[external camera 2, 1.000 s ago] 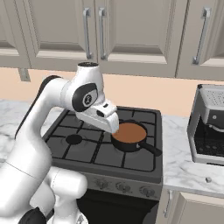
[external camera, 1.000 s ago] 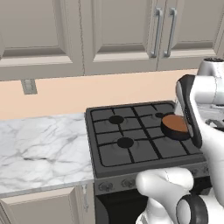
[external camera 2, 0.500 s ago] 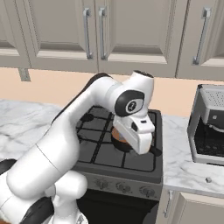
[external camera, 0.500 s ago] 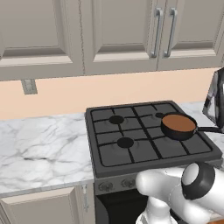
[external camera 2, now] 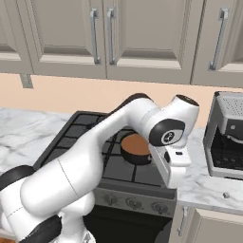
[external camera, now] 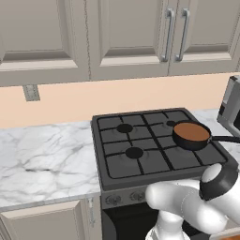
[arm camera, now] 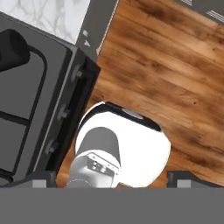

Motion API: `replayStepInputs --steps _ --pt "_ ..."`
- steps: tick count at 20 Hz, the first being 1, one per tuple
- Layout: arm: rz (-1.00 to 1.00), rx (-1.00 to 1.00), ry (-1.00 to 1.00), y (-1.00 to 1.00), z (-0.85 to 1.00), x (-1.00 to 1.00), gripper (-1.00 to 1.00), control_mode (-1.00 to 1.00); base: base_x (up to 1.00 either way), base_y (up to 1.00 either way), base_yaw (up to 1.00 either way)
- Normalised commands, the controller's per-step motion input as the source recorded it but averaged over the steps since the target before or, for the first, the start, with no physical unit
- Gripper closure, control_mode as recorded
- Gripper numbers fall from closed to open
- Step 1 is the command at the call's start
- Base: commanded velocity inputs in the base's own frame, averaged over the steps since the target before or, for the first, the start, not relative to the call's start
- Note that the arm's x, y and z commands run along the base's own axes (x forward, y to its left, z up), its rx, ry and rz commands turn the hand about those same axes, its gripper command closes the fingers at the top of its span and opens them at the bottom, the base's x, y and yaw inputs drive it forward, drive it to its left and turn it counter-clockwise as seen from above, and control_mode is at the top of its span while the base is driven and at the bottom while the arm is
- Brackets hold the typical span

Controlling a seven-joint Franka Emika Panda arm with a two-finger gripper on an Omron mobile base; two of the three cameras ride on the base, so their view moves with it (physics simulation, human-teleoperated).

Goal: Pick up the sugar cube(s) and place them in the saucepan with hot chocolate.

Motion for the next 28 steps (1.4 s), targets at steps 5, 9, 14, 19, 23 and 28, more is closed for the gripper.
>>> replayStepInputs --steps 5,9,14,19,23,28 --pt "-0.07 0.03 0.01 -0.50 -0.12 0.00 -1.00 -1.00 0.00 0.00 0.00" --pt "-0.11 0.00 0.04 -0.65 -0.19 -0.01 -1.00 -1.00 0.00 0.00 0.00" --pt "-0.09 0.00 0.04 -0.57 -0.11 0.00 -1.00 -1.00 0.00 0.00 0.00" --pt "-0.03 0.00 0.00 -0.51 -0.04 0.00 -1.00 -1.00 0.00 0.00 0.00" --pt "-0.06 0.00 0.00 -0.56 -0.19 0.00 -1.00 -1.00 0.00 0.00 0.00" --pt "-0.01 0.00 -0.06 -0.39 -0.25 0.07 -1.00 -1.00 0.00 0.00 0.00"
